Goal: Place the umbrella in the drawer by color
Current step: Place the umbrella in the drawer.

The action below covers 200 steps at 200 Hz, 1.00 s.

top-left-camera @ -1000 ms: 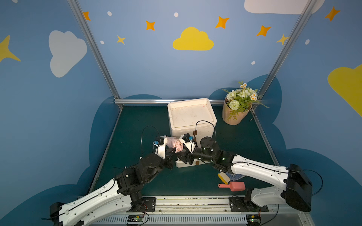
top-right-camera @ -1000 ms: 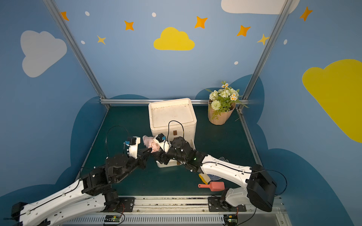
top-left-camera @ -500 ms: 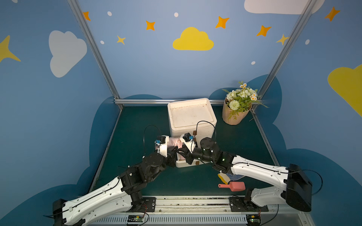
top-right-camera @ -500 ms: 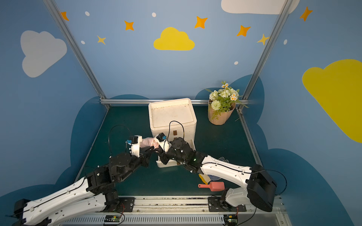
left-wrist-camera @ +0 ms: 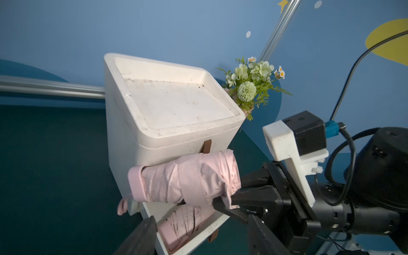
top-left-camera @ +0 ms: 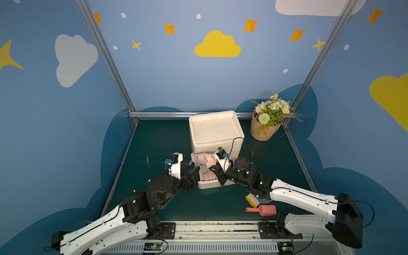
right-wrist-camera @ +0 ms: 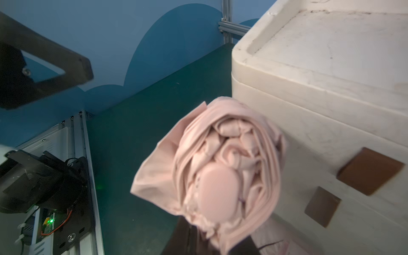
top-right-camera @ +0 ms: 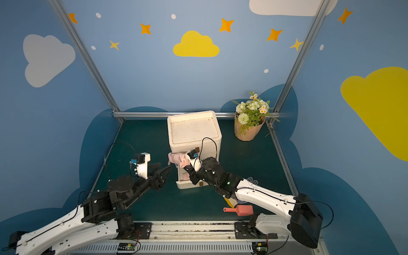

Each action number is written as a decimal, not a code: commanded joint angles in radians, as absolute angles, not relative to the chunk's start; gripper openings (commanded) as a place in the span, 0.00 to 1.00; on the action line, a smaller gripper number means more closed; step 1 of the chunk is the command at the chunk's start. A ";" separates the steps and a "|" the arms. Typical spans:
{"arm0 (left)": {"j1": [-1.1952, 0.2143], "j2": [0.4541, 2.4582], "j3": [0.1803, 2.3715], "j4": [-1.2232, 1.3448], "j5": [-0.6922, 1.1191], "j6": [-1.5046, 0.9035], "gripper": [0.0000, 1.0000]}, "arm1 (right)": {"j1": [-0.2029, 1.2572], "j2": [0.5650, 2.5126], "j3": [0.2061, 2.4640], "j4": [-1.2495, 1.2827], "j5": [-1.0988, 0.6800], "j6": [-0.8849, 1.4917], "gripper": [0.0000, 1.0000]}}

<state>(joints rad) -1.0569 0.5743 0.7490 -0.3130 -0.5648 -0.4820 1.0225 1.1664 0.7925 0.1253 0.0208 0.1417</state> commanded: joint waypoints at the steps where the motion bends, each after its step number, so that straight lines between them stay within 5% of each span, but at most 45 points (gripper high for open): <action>1: -1.058 0.539 0.770 -0.386 -0.637 -0.431 0.84 | 1.002 1.051 0.815 0.027 0.093 0.146 0.00; 87: -1.055 0.500 0.632 -0.279 -0.682 -0.382 0.94 | 0.889 0.872 0.809 -0.336 0.046 0.221 0.00; 200: -1.048 0.562 0.569 -0.228 -0.655 -0.417 0.94 | 0.851 1.160 0.707 0.026 0.046 0.373 0.00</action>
